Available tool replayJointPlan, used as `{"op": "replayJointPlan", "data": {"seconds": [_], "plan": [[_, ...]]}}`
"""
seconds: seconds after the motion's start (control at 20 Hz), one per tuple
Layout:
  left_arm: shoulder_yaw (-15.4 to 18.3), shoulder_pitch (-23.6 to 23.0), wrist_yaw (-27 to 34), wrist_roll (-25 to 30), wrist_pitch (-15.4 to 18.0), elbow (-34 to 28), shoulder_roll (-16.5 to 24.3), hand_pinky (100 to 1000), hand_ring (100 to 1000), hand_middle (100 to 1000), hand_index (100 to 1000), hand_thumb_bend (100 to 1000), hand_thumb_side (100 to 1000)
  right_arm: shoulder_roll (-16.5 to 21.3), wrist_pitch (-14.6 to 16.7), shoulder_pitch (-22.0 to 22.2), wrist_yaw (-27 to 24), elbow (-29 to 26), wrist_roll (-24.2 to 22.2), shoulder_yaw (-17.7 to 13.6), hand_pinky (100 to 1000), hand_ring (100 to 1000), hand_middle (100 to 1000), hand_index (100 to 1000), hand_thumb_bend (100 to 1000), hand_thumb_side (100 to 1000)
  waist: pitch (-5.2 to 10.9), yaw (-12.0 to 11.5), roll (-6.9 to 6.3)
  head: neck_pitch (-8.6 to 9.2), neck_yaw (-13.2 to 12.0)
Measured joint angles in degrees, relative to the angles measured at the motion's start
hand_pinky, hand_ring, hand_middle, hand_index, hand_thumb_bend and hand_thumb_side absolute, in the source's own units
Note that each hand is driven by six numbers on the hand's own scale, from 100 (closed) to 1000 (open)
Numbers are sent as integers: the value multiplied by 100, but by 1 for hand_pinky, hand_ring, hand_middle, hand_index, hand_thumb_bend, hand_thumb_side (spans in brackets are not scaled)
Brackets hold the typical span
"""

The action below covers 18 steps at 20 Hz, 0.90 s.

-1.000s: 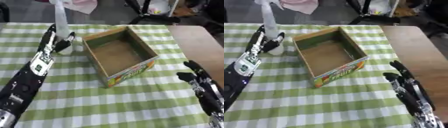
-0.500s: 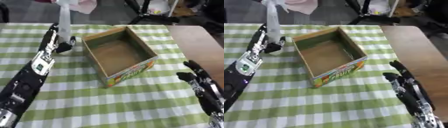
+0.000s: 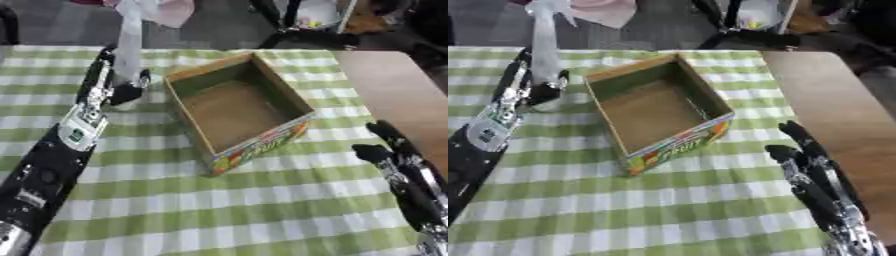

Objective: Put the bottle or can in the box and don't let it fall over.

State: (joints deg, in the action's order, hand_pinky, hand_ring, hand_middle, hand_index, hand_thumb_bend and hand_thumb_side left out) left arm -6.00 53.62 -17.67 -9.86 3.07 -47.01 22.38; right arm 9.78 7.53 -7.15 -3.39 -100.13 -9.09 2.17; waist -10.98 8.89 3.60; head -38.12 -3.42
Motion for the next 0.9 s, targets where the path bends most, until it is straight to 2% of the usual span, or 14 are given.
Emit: {"op": "replayJointPlan", "data": {"seconds": [0.3,0.5,0.9], "plan": [[-126,0,906,132,11,-986,324,701,1000,1000,509,100,343,0,1,4,0,1,1,-2,848,788,967,995,100,544,6,-42,-39,0,36],[-325,56,1333,305,-46,-1547,350,702,1000,1000,509,100,346,0,1,6,0,1,1,-3,848,788,967,995,100,544,14,-37,-30,-1,53],[-988,288,1591,1045,-132,-2158,-46,706,1000,1000,511,100,329,0,-5,8,0,2,-29,2,849,788,967,996,100,547,42,62,-2,-1,28]]}}
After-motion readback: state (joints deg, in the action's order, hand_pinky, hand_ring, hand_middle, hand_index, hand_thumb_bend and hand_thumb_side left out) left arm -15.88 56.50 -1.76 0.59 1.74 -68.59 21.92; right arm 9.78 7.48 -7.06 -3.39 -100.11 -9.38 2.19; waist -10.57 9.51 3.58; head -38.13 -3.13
